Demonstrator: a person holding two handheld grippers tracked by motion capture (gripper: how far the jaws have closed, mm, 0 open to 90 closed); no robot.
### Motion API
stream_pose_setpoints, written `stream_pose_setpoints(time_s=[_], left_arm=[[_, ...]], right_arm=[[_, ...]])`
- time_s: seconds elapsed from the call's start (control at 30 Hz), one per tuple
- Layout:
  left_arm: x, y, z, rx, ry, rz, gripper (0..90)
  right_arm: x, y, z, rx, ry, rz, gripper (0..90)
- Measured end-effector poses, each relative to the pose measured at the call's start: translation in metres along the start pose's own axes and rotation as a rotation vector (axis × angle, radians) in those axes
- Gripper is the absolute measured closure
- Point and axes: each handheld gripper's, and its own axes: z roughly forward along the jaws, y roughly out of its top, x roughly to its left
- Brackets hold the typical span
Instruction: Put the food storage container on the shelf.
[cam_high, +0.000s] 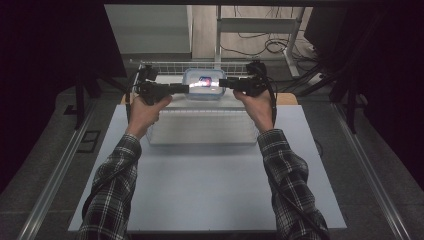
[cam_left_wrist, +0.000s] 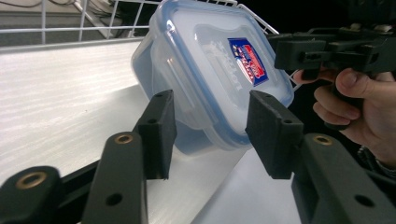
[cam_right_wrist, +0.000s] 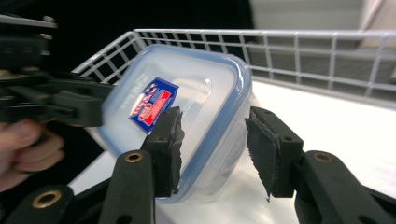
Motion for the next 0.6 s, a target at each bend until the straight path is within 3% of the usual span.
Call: stream_pose_setpoints(time_s=[0.23,0.43,0.5,0.6], left_arm=[[-0.006,0.005,0.0,-0.019,0.08,0.019,50.5],[-0.008,0.005,0.002,-0.031,0.115,0.041,46.9],[-0.009,0.004,0.001,-0.04,0.125,0.05,43.5],[-0.011,0.002,-0.001,-0.067,0.136,0.067,34.8]], right_arm=[[0.004,0.002,0.006,-0.002,-0.051,-0.012,57.2],[0.004,0.003,0.009,-0.011,-0.081,-0.021,54.1],[0.004,0.003,0.008,-0.016,-0.078,-0.02,50.6],[0.004,0.002,0.005,-0.037,-0.026,-0.012,40.1]])
